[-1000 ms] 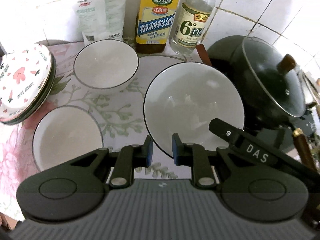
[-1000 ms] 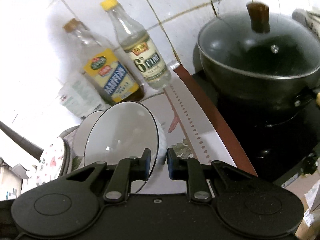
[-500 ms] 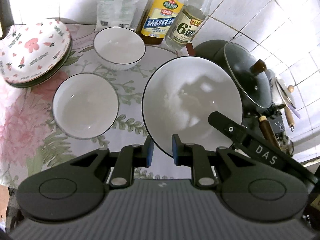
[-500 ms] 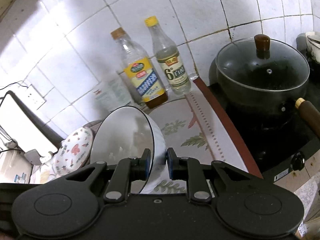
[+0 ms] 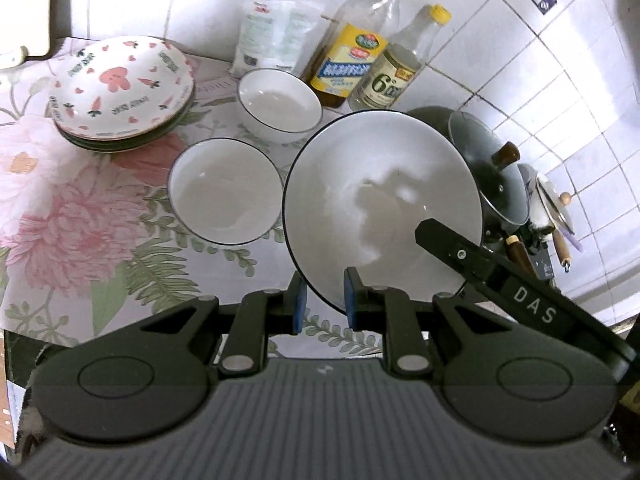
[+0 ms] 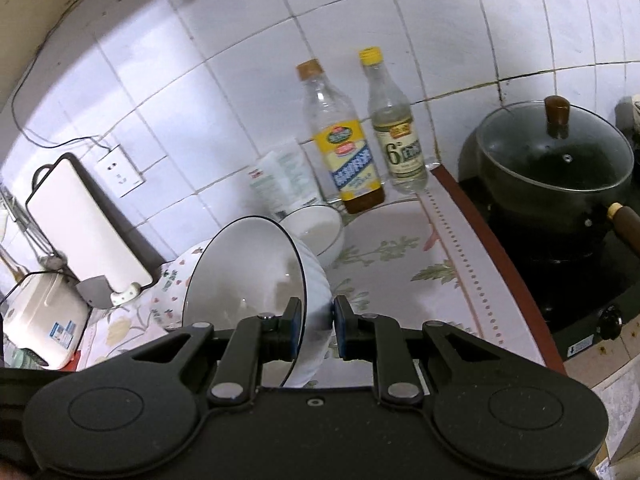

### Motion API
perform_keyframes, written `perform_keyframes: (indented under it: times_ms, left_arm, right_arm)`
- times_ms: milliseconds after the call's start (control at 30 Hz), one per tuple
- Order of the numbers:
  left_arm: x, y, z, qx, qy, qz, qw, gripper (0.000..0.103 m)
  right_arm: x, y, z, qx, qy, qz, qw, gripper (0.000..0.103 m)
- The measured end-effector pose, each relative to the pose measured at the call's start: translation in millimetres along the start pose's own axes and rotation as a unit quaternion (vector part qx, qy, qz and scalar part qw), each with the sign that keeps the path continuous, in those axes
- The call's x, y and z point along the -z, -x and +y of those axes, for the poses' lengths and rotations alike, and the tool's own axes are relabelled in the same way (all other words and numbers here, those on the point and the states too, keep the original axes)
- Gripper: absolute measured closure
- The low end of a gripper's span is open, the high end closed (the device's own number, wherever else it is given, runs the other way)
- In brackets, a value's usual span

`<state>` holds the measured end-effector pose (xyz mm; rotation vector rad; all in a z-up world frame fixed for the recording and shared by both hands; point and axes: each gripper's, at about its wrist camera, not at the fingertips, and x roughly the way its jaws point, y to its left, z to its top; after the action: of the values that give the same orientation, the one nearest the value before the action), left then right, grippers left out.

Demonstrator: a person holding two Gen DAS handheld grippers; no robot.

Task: Organize plates and bowls
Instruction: 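Carry the white bowl with both grippers and lower it into the large bowl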

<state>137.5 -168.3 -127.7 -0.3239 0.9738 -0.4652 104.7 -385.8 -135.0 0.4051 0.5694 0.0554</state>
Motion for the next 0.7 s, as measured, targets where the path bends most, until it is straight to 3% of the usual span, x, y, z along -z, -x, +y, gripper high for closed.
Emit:
perform_keyframes:
  times_ms: [233,500,700]
  left_arm:
    - [-1.3,11.9,25.2,-0.001,0.020,-0.017,0.9996,0.086]
    - [-8.7,-4.3,52.3,-0.017,0.041,-0.033,0.9985,0.086]
    - [-25.7,-26.3,72.5,-0.025,0.045,-0.010,0.9986,0.086]
  right_arm:
    - [3.9,-8.0,25.3,-0.009,0.019,0.002,1.000,0.082]
    - [6.8,-42.2,39.5,-0.003,0.012,0.009,1.000,0.082]
    - [7.8,-73.0,46.7,0.000,0.039,0.026,0.999,0.082]
